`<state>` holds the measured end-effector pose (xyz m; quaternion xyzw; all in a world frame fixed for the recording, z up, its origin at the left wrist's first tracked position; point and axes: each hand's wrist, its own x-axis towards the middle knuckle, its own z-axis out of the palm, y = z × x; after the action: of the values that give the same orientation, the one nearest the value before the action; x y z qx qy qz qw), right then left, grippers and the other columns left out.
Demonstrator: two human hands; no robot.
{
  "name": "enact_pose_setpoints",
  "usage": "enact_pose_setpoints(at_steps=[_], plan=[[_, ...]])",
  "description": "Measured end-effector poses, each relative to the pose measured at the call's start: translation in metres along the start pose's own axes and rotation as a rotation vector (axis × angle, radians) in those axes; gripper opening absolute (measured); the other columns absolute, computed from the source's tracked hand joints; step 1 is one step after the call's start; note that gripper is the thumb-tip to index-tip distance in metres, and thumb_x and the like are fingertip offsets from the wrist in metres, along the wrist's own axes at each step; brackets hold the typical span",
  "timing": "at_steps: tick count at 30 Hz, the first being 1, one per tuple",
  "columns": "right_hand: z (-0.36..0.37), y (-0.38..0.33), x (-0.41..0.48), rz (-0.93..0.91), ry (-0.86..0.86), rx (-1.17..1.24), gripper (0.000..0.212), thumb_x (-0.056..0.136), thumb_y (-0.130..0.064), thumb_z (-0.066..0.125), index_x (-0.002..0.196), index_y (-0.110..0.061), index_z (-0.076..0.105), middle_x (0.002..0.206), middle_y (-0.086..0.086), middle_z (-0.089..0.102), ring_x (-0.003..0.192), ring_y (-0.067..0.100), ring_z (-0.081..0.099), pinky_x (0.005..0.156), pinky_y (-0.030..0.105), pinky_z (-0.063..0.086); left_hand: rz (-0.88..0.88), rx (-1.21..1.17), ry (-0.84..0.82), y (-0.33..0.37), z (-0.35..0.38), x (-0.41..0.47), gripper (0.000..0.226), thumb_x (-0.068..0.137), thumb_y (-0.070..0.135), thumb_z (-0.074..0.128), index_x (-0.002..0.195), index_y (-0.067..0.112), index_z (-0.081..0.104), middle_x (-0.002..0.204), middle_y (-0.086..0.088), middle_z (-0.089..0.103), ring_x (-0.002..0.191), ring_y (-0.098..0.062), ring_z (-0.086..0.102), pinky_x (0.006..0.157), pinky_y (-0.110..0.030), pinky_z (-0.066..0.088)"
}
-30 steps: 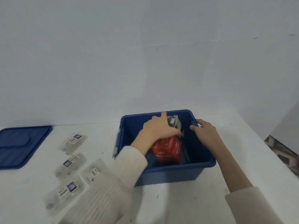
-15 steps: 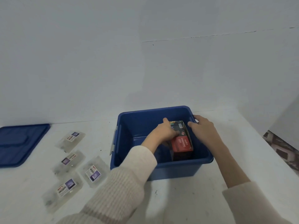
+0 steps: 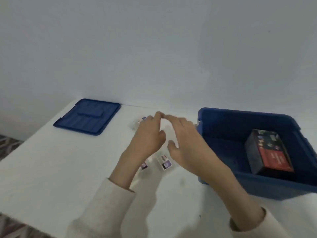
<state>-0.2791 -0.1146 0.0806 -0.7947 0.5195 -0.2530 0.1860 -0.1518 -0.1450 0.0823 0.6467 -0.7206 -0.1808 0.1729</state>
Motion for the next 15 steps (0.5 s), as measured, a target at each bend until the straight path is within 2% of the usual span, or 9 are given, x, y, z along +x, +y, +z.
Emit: enact_pose_setpoints(at_steps=[2,4,7,11,15], plan=[[0.034,0.0,0.011,0.064,-0.274,-0.12,0.067,0.091,-0.028,0.05,0.147,-0.026,0.012,0.143,0.006,0.03,0.127,0.024,0.032,0.096,0.036,0.038,-0.139,0.214,-0.24,-0.039,0.002,-0.011,0.05,0.089,0.023,0.053,0.134,0.019,0.034,0.13,-0.012,0.046,0.119,-0.028,0.043,0.092,-0.036,0.041],[0.058,0.007,0.02,0.163,-0.473,-0.243,0.078,0.088,-0.04,0.055,0.148,-0.029,0.006,0.146,0.011,0.022,0.129,0.031,0.03,0.096,0.042,0.038,-0.208,0.332,-0.443,-0.063,0.009,-0.021,0.063,0.085,0.036,0.061,0.138,0.02,0.03,0.133,-0.011,0.041,0.123,-0.029,0.038,0.092,-0.035,0.039],[0.082,0.016,0.026,0.274,-0.621,-0.349,0.088,0.082,-0.048,0.061,0.148,-0.033,0.005,0.147,0.015,0.02,0.127,0.035,0.035,0.096,0.044,0.038,-0.207,0.394,-0.523,-0.08,0.024,-0.027,0.082,0.074,0.044,0.071,0.138,0.019,0.027,0.134,-0.01,0.036,0.122,-0.03,0.038,0.091,-0.036,0.038],[0.093,0.018,0.027,0.31,-0.538,-0.435,0.063,0.086,-0.036,0.055,0.141,-0.03,0.025,0.131,0.011,0.039,0.117,0.03,0.046,0.089,0.038,0.04,-0.166,0.502,-0.448,-0.084,0.035,-0.027,0.069,0.078,0.028,0.07,0.131,0.014,0.028,0.13,-0.013,0.036,0.114,-0.032,0.043,0.079,-0.035,0.037],[0.071,0.004,0.027,0.314,-0.348,-0.267,0.056,0.084,-0.032,0.053,0.134,-0.035,0.028,0.121,0.007,0.045,0.101,0.025,0.055,0.082,0.035,0.047,-0.133,0.45,-0.434,-0.077,0.013,-0.017,0.057,0.08,0.025,0.065,0.126,0.01,0.035,0.123,-0.011,0.046,0.114,-0.03,0.046,0.078,-0.032,0.036]])
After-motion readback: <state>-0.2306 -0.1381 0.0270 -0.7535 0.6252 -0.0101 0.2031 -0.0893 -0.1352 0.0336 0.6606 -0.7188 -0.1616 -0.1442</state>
